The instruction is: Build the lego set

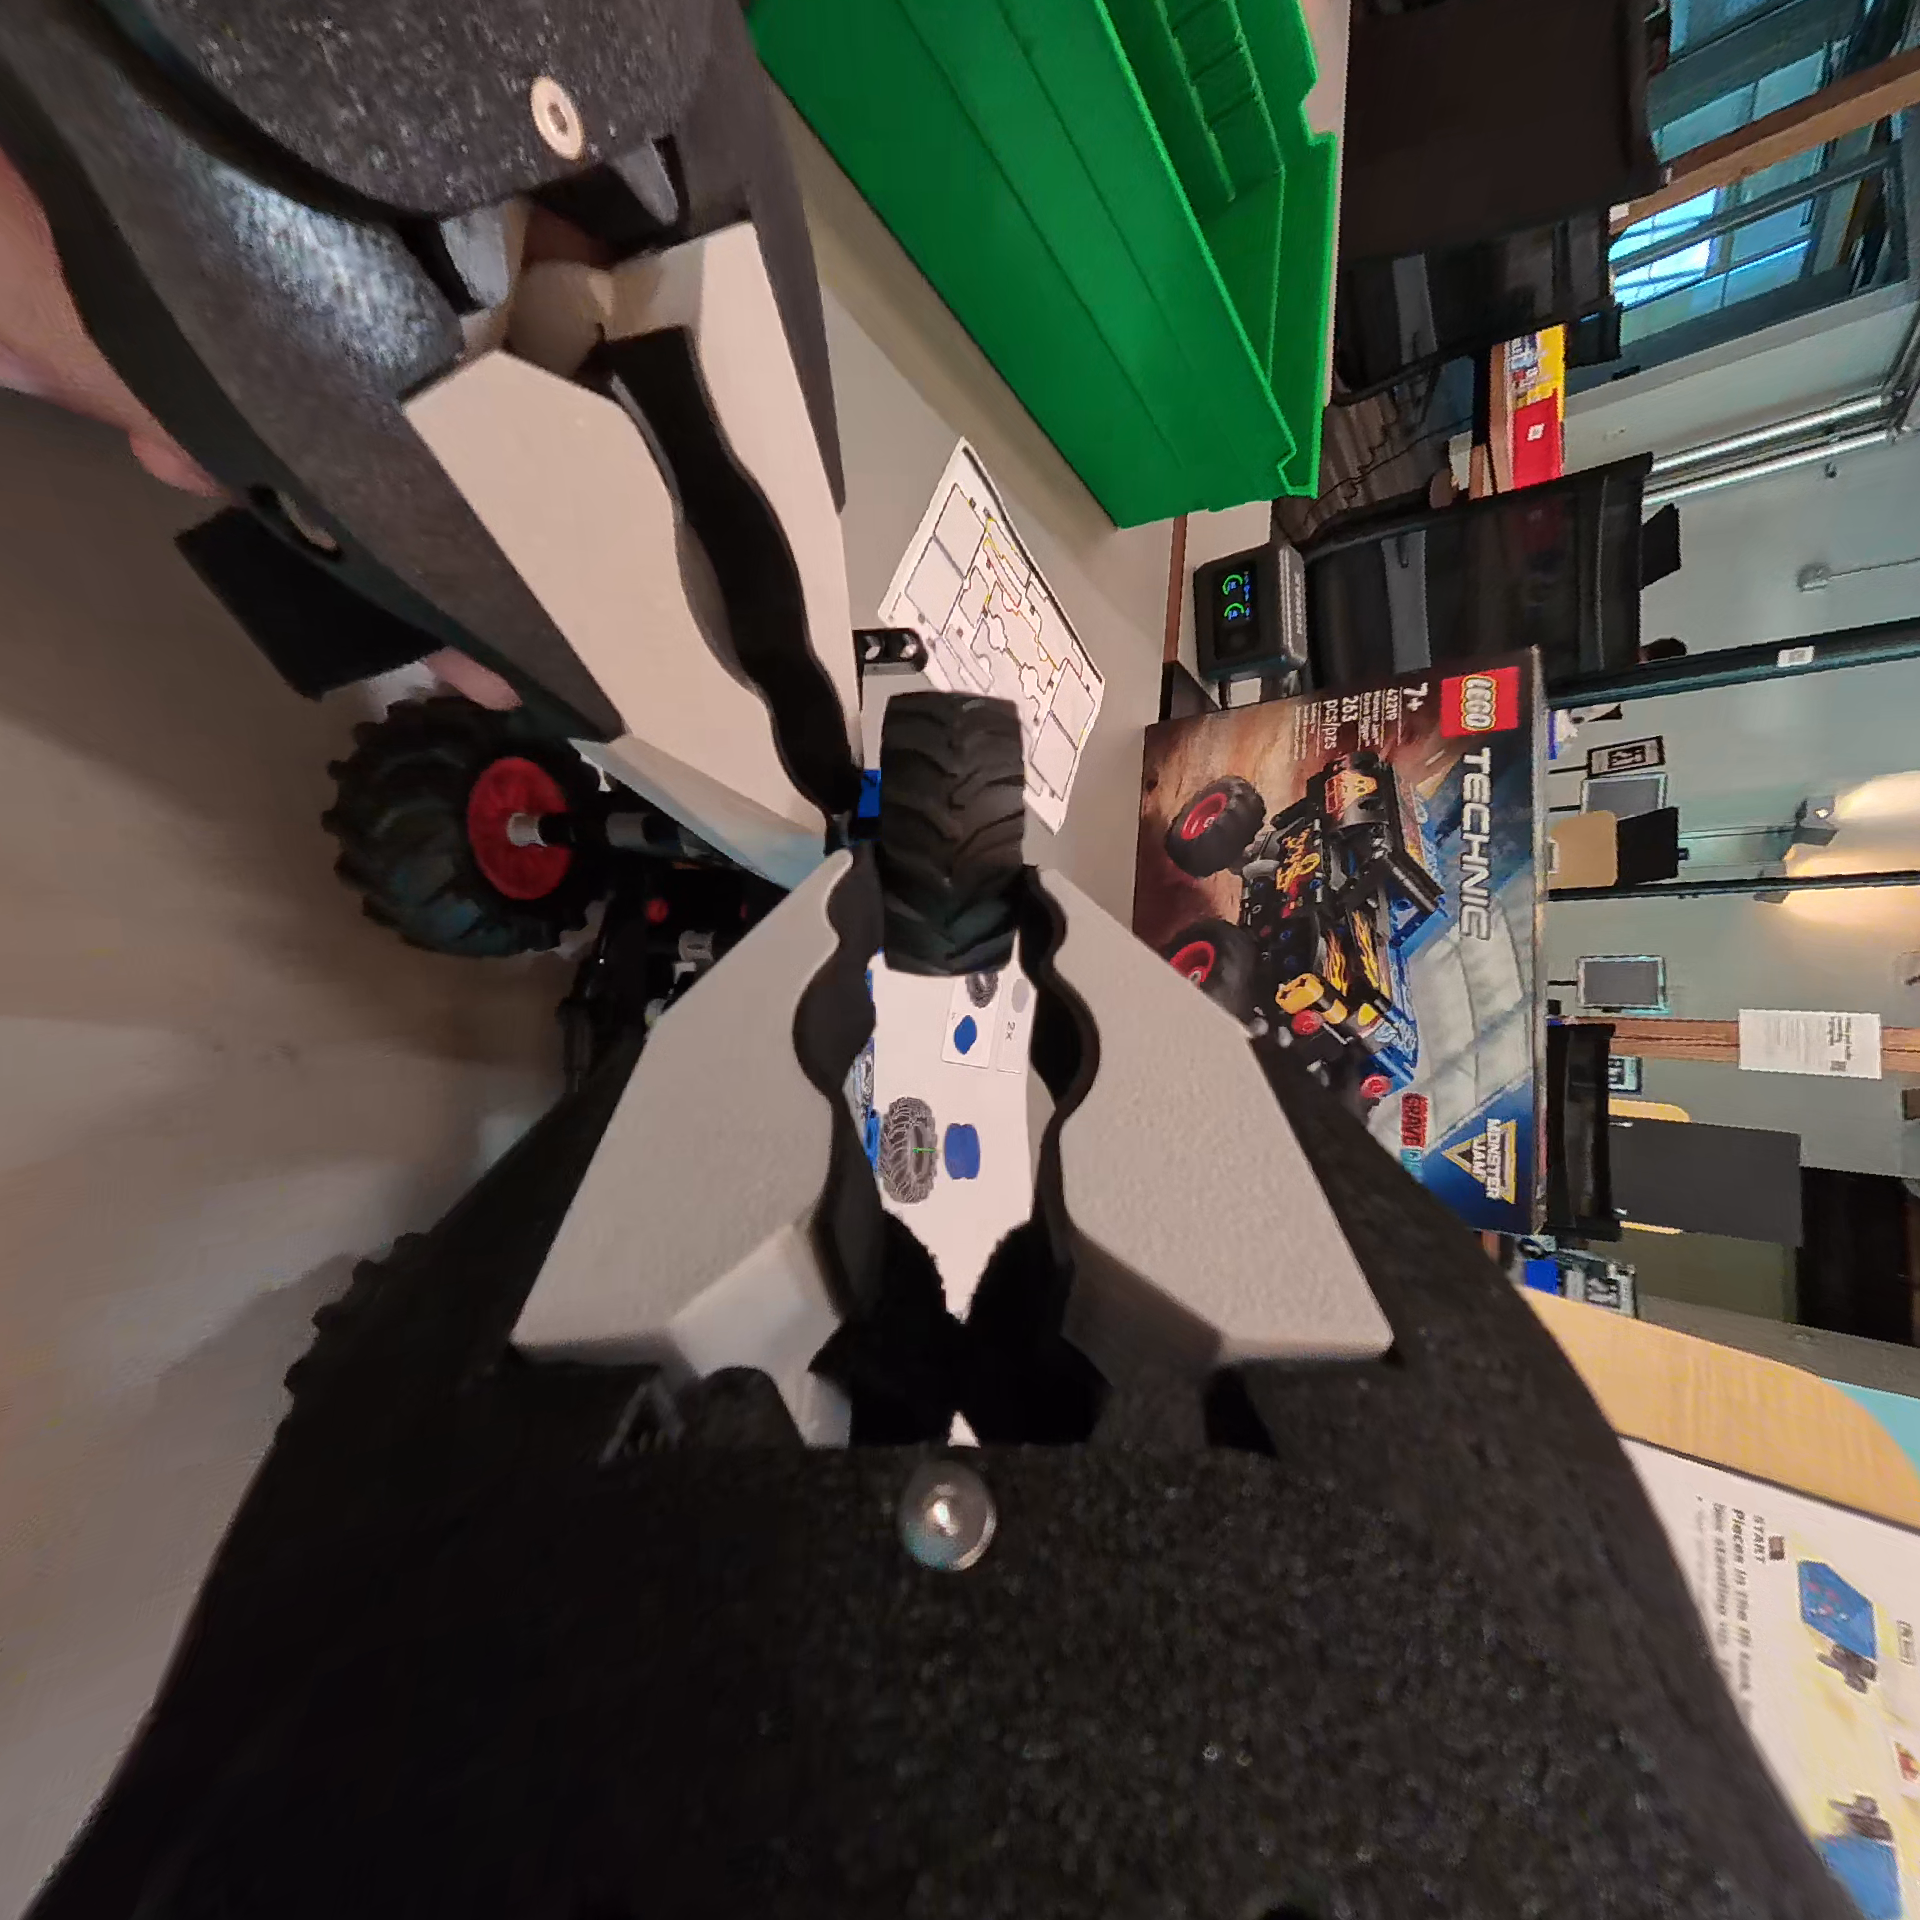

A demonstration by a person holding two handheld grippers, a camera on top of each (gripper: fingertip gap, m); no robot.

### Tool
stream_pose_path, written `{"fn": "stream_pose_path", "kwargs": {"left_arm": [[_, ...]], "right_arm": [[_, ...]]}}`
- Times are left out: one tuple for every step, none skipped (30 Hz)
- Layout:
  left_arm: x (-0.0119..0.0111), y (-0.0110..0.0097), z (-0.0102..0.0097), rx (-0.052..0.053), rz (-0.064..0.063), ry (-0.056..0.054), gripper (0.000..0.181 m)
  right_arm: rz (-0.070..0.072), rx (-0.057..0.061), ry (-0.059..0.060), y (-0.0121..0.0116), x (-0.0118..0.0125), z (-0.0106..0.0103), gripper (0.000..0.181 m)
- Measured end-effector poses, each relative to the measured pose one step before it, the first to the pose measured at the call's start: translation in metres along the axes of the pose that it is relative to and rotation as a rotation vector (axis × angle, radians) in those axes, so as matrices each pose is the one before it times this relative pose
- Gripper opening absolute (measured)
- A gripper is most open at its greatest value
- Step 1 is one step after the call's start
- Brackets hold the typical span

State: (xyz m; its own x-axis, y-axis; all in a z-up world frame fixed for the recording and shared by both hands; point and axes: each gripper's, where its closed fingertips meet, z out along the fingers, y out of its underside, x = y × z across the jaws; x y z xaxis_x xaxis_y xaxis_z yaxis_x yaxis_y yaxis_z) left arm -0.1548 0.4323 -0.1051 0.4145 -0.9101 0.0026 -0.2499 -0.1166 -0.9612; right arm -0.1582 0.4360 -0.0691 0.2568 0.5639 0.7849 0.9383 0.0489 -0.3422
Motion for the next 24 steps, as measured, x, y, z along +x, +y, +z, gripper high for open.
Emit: {"fn": "stream_pose_path", "kwargs": {"left_arm": [[0.00027, 0.00006, 0.00065, -0.0004, -0.0051, 0.0028, 0.006], [0.00037, -0.00018, 0.00043, 0.0004, -0.0061, 0.0045, 0.006], [0.00054, 0.00011, 0.00055, -0.0004, 0.0018, 0.0030, 0.006], [0.00032, 0.00014, 0.00060, -0.0017, 0.0070, -0.0019, 0.006], [0.00019, -0.00002, 0.00025, 0.0005, 0.0061, -0.0048, 0.006], [-0.00002, -0.00017, 0.00034, 0.0005, 0.0083, -0.0048, 0.006], [-0.00034, 0.00008, 0.00041, -0.0017, 0.0054, -0.0031, 0.007], [-0.00014, -0.00002, 0.00032, -0.0015, -0.0037, 0.0011, 0.007], [0.00006, -0.00002, 0.00017, -0.0002, -0.0070, 0.0034, 0.007], [0.00019, -0.00012, -0.00010, 0.0012, -0.0023, 0.0024, 0.007], [0.00039, -0.00008, -0.00025, 0.0012, 0.0013, 0.0014, 0.006], [0.00024, 0.00023, -0.00018, 0.0002, -0.0005, 0.0007, 0.007], [-0.00011, 0.00008, -0.00009, 0.0004, -0.0029, 0.0006, 0.006], [-0.00132, 0.00020, 0.00016, -0.0012, -0.0048, -0.0048, 0.006], [-0.00247, 0.00046, 0.00005, -0.0032, -0.0047, -0.0091, 0.007], [-0.00037, -0.00035, -0.00055, 0.0033, 0.0004, 0.0041, 0.007], [0.00137, -0.00059, -0.00052, 0.0070, 0.0062, 0.0116, 0.007], [0.00104, -0.00010, -0.00032, 0.0042, 0.0109, 0.0066, 0.007], [0.00040, -0.00015, -0.00015, 0.0024, 0.0083, 0.0011, 0.007], [0.00052, -0.00033, 0.00021, 0.0005, 0.0008, 0.0026, 0.007], [0.00145, -0.00039, 0.00038, 0.0006, -0.0025, 0.0086, 0.007], [0.00160, -0.00015, 0.00040, 0.0003, 0.0025, 0.0084, 0.007], [0.00096, -0.00009, 0.00021, 0.0019, 0.0105, 0.0012, 0.007], [0.00017, -0.00017, -0.00019, 0.0048, 0.0204, -0.0037, 0.007]], "right_arm": [[0.0104, -0.0053, -0.0044, 0.00006, -0.00004, 0.00011, 0.026], [0.0044, -0.0041, -0.0022, -0.00036, -0.00001, -0.00030, 0.026], [0.0047, 0.0021, -0.0023, -0.00135, -0.00028, -0.00068, 0.026], [0.0150, -0.0002, -0.0054, -0.00154, -0.00046, -0.00078, 0.025], [0.0095, -0.0104, -0.0061, -0.00028, -0.00037, -0.00016, 0.025], [-0.0033, -0.0085, -0.0024, -0.00013, 0.00009, 0.00001, 0.025], [-0.0049, -0.0101, -0.0011, 0.00031, 0.00000, 0.00029, 0.025], [-0.0069, -0.0082, -0.0017, 0.00039, -0.00023, 0.00014, 0.025], [-0.0141, -0.0089, -0.0023, 0.00078, 0.00003, -0.00016, 0.025], [-0.0134, -0.0058, -0.0021, 0.00025, -0.00023, -0.00076, 0.025], [-0.0125, -0.0021, 0.0033, -0.00042, -0.00041, -0.00073, 0.025], [-0.0151, 0.0001, 0.0124, -0.00076, -0.00078, -0.00026, 0.025], [-0.0273, 0.0040, 0.0150, -0.00125, -0.00122, -0.00033, 0.025], [-0.0253, 0.0092, -0.0119, -0.00178, -0.00495, -0.00050, 0.022], [-0.0123, -0.0029, 0.0195, -0.00021, 0.00005, -0.00077, 0.018], [-0.0291, 0.0003, 0.0167, -0.00013, 0.00041, -0.00158, 0.017], [0.0061, 0.0071, 0.0023, -0.00115, -0.00012, -0.00199, 0.017], [0.0402, 0.0093, -0.0156, -0.00097, -0.00088, -0.00075, 0.017], [0.0290, 0.0114, -0.0227, 0.00030, 0.00003, -0.00038, 0.016], [0.0188, 0.0153, -0.0220, 0.00065, 0.00073, -0.00046, 0.016], [0.0194, 0.0137, -0.0183, 0.00075, 0.00097, -0.00016, 0.016], [0.0210, 0.0031, -0.0269, 0.00141, -0.00088, 0.00058, 0.016], [0.0196, 0.0099, -0.0242, 0.00030, -0.00044, -0.00015, 0.017], [0.0113, 0.0046, -0.0238, 0.00107, 0.00133, -0.00002, 0.016]]}}
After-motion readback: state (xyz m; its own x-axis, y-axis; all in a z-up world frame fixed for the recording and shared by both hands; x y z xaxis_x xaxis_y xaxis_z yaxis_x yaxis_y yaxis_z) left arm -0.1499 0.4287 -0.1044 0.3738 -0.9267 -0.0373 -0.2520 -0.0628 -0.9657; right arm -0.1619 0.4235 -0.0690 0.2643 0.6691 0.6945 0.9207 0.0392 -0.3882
